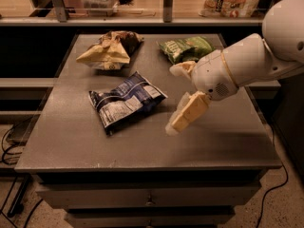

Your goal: Pick blue chip bag

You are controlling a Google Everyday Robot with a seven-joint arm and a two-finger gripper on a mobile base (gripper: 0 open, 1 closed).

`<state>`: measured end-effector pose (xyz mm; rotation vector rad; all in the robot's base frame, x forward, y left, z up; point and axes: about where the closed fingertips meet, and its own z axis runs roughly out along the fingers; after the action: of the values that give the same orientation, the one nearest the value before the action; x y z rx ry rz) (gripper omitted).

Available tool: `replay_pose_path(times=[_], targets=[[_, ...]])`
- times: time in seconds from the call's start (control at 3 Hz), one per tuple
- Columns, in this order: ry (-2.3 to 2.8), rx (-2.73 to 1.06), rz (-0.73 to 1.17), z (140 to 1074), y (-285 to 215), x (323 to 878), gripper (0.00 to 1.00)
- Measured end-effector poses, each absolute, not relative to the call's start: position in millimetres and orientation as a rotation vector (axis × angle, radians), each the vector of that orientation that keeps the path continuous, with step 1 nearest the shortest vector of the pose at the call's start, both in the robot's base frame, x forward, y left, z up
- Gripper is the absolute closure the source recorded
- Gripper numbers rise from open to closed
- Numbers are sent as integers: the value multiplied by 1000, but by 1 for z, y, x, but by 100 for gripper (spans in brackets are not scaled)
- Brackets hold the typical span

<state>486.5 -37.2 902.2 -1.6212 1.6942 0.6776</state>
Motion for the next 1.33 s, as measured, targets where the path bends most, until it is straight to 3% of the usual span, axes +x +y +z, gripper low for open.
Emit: replay_pose_path(times=[1.0,1.33], targets=[[1695,-1461,879,850,9,543,0],[1687,-1454,896,845,18,551,18]])
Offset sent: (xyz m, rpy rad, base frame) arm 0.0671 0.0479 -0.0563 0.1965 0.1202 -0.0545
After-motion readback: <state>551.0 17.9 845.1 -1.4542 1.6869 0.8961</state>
